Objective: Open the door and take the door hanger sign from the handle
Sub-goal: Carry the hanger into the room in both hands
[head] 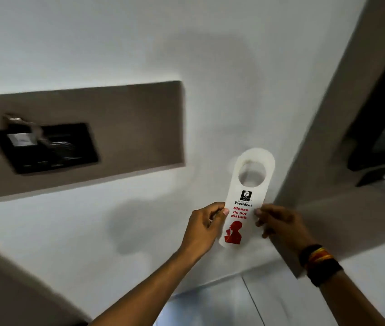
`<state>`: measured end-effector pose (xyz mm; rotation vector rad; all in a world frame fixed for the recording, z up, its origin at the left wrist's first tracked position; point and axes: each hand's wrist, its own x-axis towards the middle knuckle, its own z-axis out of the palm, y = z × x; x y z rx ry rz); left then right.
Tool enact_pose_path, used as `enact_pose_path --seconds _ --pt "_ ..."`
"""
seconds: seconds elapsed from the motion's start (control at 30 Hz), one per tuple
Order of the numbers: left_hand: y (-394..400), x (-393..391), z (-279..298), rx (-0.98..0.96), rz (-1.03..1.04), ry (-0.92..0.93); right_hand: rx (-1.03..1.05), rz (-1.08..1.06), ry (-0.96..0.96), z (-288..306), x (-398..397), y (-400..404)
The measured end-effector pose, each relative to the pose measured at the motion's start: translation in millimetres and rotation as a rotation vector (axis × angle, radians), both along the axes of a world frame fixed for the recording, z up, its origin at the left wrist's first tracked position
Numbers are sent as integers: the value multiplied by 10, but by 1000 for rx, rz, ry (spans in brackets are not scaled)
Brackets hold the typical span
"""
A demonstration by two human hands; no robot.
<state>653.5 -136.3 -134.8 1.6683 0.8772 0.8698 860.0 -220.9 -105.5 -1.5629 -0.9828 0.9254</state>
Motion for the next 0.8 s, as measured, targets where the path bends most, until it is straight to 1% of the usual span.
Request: enact_pose_path --seconds 0.17,0.3,0.4,0.47,0.67,0.8 --pt "-278 1333 -521 -132 -66 57 -159 -202 42 -412 1048 -407" --pt "-389 2074 -867 -188 -94 147 -257 -320 53 -817 1705 -565" --pt "-354 2480 -1066 -221 -118 188 -304 -409 104 -1074 2019 -608" --pt "-326 2771 -1192 -279 -116 207 -336 -468 131 -1233 2240 -618" --pt "-121 3438 -1710 -372 6 348 -479 -533 174 -1701 2748 -417" --pt "29 3713 -2012 -372 26 423 -539 -588 193 -1897 2950 -237"
